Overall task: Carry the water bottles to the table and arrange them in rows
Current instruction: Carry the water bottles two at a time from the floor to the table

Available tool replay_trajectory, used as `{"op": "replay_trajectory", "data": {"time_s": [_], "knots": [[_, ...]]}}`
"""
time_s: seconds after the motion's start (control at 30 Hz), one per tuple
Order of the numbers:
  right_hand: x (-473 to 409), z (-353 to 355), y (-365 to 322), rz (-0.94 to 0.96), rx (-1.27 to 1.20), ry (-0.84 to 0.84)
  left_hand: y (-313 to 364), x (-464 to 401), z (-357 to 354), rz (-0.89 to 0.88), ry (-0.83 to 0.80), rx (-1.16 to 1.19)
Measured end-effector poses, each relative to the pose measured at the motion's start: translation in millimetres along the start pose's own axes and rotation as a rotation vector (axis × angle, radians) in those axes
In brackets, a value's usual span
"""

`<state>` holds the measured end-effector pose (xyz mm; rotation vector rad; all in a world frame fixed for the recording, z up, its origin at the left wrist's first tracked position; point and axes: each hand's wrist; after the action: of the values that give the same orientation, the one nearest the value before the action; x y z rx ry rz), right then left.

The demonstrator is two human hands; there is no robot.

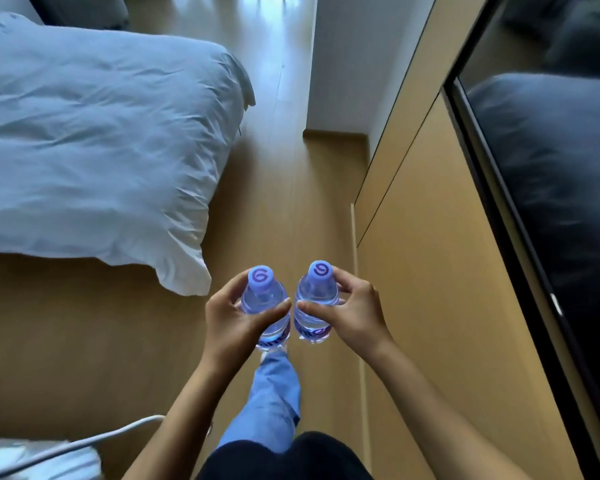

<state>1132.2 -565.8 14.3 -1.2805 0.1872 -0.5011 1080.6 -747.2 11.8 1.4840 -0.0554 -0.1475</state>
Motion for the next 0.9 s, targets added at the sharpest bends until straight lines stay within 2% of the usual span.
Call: {"op": "replay_trajectory", "data": {"time_s": [0.37,0.63,0.9], "knots": [[-249.4,-38.8,-57.0,0.037,0.02,-0.011,1.6,-268.1,-35.9,-0.066,-0.034,-0.037],[-448.9,-35.0,-79.9,0.064,0.038,-0.021,-13.2,-460.0,-105.4,-0.058,-0.013,-0.029],[-666.9,-25.0,-130.9,0.139,0.08,-0.075,-0.8,-653.7,-173.6,-0.063,0.043,-0.013]]}}
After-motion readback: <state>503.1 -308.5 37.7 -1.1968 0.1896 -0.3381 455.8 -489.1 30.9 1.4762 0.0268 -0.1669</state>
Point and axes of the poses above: each hand's wrist, its own x-axis away from the middle knuckle, its own z-axis out of the back of the hand, y = z × x, and after that the axes turned 6 degrees about y, right-handed
